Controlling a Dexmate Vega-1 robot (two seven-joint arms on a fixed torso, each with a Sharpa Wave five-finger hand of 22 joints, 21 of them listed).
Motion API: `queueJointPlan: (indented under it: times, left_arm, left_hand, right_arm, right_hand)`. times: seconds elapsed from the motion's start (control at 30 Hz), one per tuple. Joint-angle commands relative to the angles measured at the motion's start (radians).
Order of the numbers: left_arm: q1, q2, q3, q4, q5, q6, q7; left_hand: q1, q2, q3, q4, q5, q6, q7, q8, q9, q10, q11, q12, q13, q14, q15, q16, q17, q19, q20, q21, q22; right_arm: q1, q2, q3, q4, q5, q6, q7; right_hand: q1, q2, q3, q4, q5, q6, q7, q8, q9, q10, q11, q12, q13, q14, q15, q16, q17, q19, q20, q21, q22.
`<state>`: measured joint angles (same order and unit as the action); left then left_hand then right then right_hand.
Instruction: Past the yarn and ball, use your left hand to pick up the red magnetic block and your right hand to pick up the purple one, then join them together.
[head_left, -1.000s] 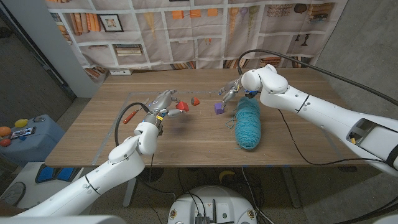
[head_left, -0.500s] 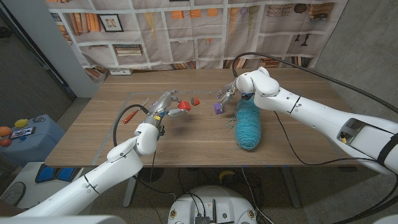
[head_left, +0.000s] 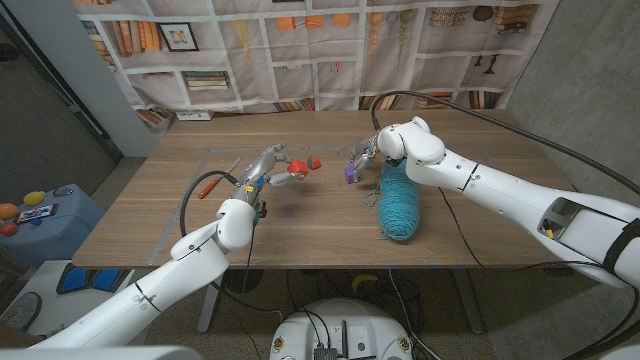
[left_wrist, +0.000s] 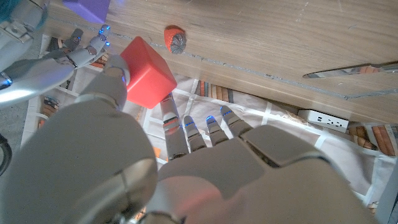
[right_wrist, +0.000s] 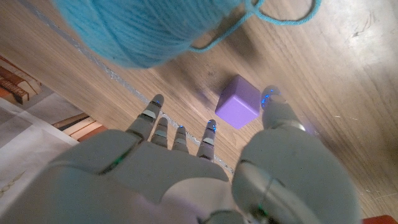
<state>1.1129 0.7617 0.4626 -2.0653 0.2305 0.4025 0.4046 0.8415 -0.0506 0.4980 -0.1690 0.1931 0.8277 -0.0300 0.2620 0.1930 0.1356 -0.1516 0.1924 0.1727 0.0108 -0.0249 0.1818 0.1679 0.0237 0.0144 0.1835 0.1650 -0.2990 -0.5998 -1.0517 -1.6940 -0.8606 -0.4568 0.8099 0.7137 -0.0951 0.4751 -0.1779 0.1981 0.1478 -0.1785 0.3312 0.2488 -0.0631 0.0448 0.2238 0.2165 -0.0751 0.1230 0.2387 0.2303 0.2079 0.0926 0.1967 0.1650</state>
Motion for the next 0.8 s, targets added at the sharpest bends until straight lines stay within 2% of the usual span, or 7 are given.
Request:
queueJointPlan:
  times: [0.03, 0.1, 0.3, 0.8]
  left_arm:
    - [0.006, -0.001, -0.003, 0.008, -0.045, -0.029, 0.025]
    - [0.008, -0.004, -0.004, 0.008, -0.051, -0.029, 0.029]
    - [0.011, -0.002, -0.001, 0.007, -0.059, -0.032, 0.034]
    - [0.022, -0.003, 0.007, 0.002, -0.069, -0.033, 0.048]
  left_hand:
    - [0.009, 0.021, -0.004, 0.003, 0.008, 0.086, -0.050, 0.005, 0.003, 0.008, -0.001, 0.000, 0.002, 0.004, 0.002, -0.002, 0.001, -0.004, 0.011, 0.000, 0.003]
    - [0.009, 0.021, -0.004, 0.003, 0.008, 0.087, -0.050, 0.005, 0.003, 0.007, 0.000, 0.000, 0.002, 0.004, 0.002, -0.002, 0.001, -0.004, 0.010, 0.000, 0.003]
    - [0.010, 0.023, -0.005, 0.003, 0.009, 0.087, -0.049, 0.003, 0.003, 0.013, 0.001, 0.002, 0.002, 0.006, 0.002, -0.002, 0.001, -0.004, 0.011, 0.000, 0.003]
    - [0.010, 0.028, -0.009, 0.003, 0.011, 0.092, -0.047, 0.000, 0.005, 0.020, -0.001, 0.002, 0.002, 0.010, 0.004, -0.001, 0.001, -0.004, 0.011, 0.001, 0.003]
  right_arm:
    - [-0.052, -0.003, 0.010, -0.012, -0.043, -0.018, -0.093]
    - [-0.061, -0.002, 0.017, -0.015, -0.041, -0.021, -0.103]
    - [-0.084, 0.000, 0.022, -0.021, -0.059, -0.035, -0.139]
    - [-0.119, 0.019, 0.043, -0.004, -0.057, -0.053, -0.223]
  right_hand:
    - [0.034, -0.005, 0.008, -0.001, -0.009, 0.036, -0.009, 0.024, 0.007, 0.028, -0.004, 0.014, 0.003, 0.026, -0.010, 0.014, 0.003, 0.026, -0.006, 0.009, 0.002]
    - [0.040, -0.006, 0.008, -0.001, -0.010, 0.044, -0.012, 0.029, 0.008, 0.030, -0.006, 0.014, 0.003, 0.029, -0.011, 0.015, 0.003, 0.032, -0.008, 0.010, 0.002]
    - [0.082, -0.006, 0.012, -0.001, -0.011, 0.107, -0.032, 0.068, 0.016, 0.061, -0.015, 0.018, 0.003, 0.052, -0.022, 0.022, 0.004, 0.057, -0.017, 0.009, 0.002]
    - [0.132, 0.003, 0.008, 0.007, -0.008, 0.231, -0.037, 0.142, 0.032, 0.116, -0.037, 0.023, 0.003, 0.098, -0.051, 0.039, 0.009, 0.098, -0.034, 0.006, 0.002]
